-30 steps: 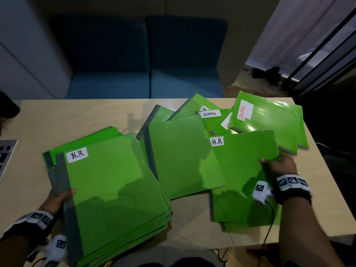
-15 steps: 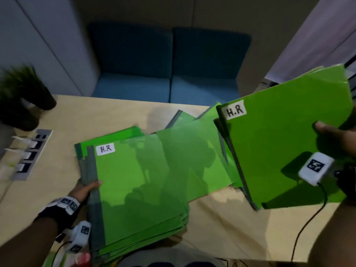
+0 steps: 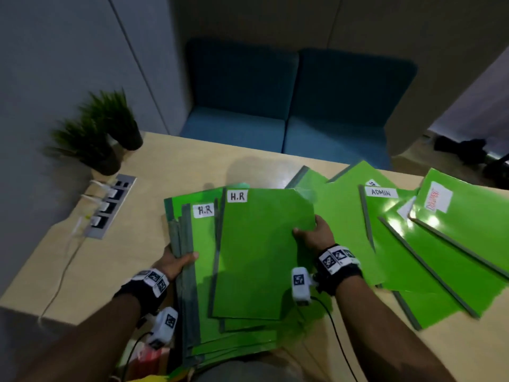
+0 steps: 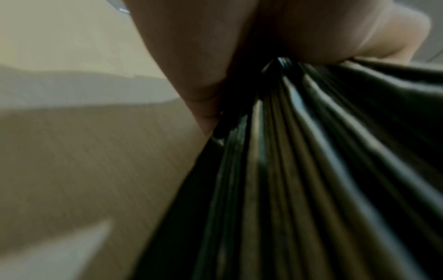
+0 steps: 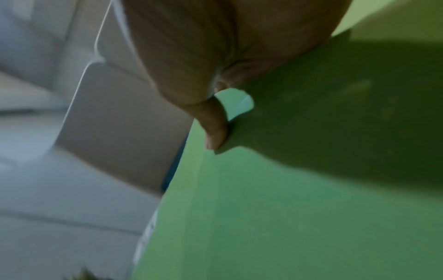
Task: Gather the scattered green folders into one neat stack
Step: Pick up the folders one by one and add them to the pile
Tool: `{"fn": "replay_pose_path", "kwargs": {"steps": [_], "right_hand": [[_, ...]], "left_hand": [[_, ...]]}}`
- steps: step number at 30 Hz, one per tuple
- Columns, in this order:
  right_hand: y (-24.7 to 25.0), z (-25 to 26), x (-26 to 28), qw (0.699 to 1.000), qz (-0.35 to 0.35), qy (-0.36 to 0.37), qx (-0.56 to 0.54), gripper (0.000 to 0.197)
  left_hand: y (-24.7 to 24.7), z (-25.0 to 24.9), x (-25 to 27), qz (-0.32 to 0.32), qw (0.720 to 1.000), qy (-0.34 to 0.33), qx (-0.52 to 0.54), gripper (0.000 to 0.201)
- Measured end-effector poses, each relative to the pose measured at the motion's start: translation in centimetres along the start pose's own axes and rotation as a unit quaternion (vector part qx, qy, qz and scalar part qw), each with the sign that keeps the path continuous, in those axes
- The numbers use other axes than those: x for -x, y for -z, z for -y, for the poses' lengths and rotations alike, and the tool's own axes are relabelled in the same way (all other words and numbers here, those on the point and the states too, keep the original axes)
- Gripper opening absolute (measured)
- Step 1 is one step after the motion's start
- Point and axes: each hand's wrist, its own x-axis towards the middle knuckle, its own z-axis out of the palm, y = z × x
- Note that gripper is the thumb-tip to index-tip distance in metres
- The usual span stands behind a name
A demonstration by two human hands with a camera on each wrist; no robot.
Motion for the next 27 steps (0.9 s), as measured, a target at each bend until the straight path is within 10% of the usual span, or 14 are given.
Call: {"fn": "replay_pose_path", "kwargs": {"steps": [3, 8, 12, 15, 19, 27], "right_hand": [[-2.0, -0.6, -0.7, 0.991, 0.005, 0.015, 0.130, 0.042], [-4.0, 0.3, -0.3, 0.932, 0.133, 0.023, 0.337, 0.050], [-5.7, 0.8, 0.4, 0.827, 0.142, 0.034, 0.543, 0.034], [-5.8, 3.0, 0.5, 0.764, 0.145, 0.044, 0.627, 0.030], [-7.6, 7.0, -0.9, 0.774, 0.080, 0.199, 0.596, 0.048], [-17.8, 6.6, -0.9, 0.721, 0.242, 0.285, 0.583, 0.077]], "left_hand": [[0.1, -0.2, 0.3, 0.031, 0.999, -0.007, -0.028, 0.137], [-0.6, -1.4, 1.3, 0.022, 1.000, 0.010, -0.011, 0.065], [0.1, -1.5, 1.3, 0.060, 0.998, 0.021, 0.014, 0.148], [0.5, -1.4, 1.4, 0.073, 0.997, 0.038, -0.002, 0.139], [0.4, -1.5, 1.7, 0.068, 0.997, 0.034, 0.016, 0.135], [0.4, -1.0, 1.0, 0.072, 0.996, 0.022, 0.044, 0.162]]}}
